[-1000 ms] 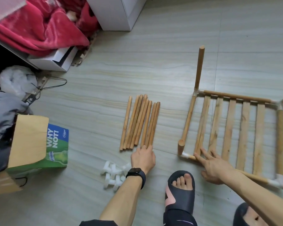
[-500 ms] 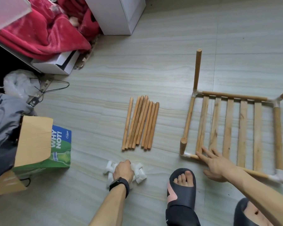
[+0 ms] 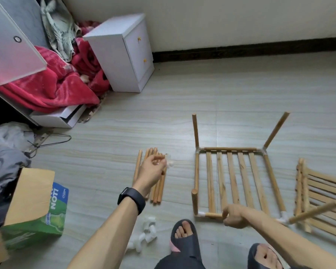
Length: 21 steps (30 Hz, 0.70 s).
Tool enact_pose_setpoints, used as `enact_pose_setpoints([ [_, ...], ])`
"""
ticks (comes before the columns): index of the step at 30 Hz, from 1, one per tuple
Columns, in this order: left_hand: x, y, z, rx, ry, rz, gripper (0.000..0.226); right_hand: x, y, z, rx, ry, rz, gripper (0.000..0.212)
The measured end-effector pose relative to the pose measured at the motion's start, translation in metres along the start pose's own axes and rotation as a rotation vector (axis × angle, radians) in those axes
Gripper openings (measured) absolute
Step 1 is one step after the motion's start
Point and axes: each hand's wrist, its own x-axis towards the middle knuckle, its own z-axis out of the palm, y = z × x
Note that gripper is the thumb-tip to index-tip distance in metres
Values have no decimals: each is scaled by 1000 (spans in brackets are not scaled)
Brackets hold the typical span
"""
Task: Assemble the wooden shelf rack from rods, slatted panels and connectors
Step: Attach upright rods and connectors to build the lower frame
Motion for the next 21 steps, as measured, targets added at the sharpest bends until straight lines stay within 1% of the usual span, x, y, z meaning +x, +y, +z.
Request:
enact_pose_setpoints([
  [2, -11, 45, 11, -94, -95, 93, 21, -20, 0, -22, 111, 69, -67, 41],
  [5, -27, 102, 26, -132, -198, 202, 23, -63, -10, -78, 479, 239, -223, 36],
  [8, -36, 143, 35, -161, -214, 246, 31, -117, -27, -141, 902, 420, -442, 30],
  [10, -40, 164, 37, -176, -209, 252, 36, -153, -37, -175, 1058, 508, -576, 33],
  [12, -42, 178, 35, -168, -194, 250, 41, -181, -46, -197, 1051, 582, -650, 40],
  [16, -49, 185, 27, -146, -227, 261, 49, -198, -57, -195, 918, 663, -688, 27],
  [19, -57, 169, 26, -131, -302, 264, 52, -191, -57, -176, 925, 768, -674, 18],
  [21, -59, 156, 25, -117, -359, 244, 54, -187, -55, -162, 940, 748, -666, 20],
])
